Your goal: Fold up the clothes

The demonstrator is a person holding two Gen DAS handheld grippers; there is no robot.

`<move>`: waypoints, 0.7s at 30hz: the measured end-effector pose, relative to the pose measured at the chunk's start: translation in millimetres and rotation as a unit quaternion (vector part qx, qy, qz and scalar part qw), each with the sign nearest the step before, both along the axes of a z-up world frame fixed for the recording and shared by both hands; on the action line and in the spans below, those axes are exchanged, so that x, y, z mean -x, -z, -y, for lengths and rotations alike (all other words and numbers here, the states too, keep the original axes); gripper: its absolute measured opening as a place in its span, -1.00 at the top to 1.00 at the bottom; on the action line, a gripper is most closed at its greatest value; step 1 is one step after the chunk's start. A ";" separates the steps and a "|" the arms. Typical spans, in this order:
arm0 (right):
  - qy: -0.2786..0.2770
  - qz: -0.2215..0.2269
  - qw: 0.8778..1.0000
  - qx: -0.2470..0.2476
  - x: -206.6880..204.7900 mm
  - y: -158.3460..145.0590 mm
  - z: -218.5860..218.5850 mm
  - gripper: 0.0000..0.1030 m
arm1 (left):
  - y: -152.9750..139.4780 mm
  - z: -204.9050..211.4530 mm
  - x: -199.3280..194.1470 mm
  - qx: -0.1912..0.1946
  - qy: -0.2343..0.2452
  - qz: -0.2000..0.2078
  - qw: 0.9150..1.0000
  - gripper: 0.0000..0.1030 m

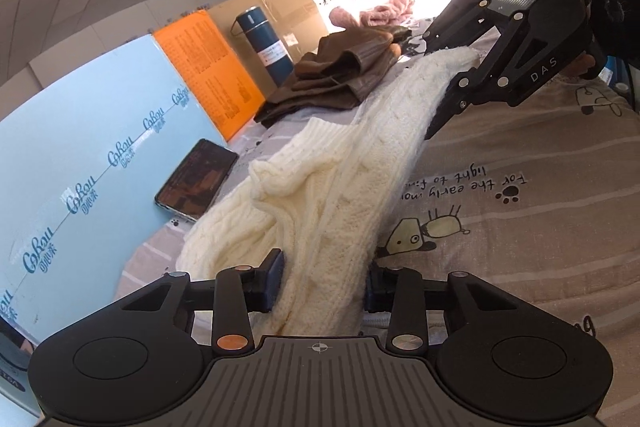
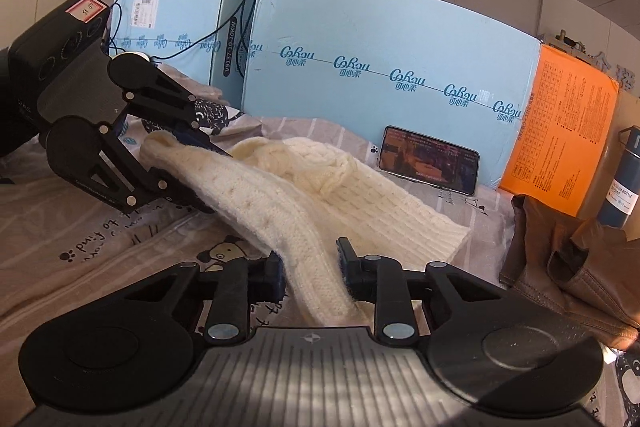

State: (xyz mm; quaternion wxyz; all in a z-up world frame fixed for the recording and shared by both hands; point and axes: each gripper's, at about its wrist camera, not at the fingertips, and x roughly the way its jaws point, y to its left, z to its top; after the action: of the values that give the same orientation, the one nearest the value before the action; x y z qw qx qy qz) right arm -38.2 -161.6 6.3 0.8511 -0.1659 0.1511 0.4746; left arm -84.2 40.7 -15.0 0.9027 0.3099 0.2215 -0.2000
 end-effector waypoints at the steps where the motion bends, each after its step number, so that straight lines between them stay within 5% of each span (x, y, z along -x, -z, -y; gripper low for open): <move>1: 0.003 -0.004 1.000 -0.009 -3.2 -1.9 0.3 0.56 | -5.0 -1.5 -3.6 0.001 0.001 0.003 1.000 0.29; 6: 0.050 -0.043 0.993 -0.097 -40.9 -17.5 1.7 0.58 | -35.9 -17.1 -39.7 0.040 -0.007 0.019 0.999 0.28; 11: 0.110 -0.133 0.971 -0.167 -95.1 -22.5 -1.8 0.57 | -48.0 -49.7 -89.6 0.156 -0.035 -0.013 0.987 0.21; 16: 0.159 -0.225 0.942 -0.192 -137.9 -7.4 -8.9 0.54 | -29.3 -88.3 -125.8 0.319 -0.059 -0.072 0.943 -0.09; 18: 0.167 -0.243 0.934 -0.201 -144.1 1.8 -7.1 0.47 | -18.1 -98.4 -134.5 0.375 -0.054 -0.097 0.921 -0.28; 21: 0.177 -0.243 0.931 -0.206 -144.5 10.2 -4.1 0.21 | -4.8 -112.3 -143.6 0.458 -0.044 -0.124 0.879 -0.28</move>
State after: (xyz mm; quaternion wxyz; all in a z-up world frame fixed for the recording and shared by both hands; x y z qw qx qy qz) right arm 106.3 -157.5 -3.9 0.8741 0.1631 0.2790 0.3627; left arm 59.5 153.1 -10.2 0.9169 -0.1756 0.2290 -0.2758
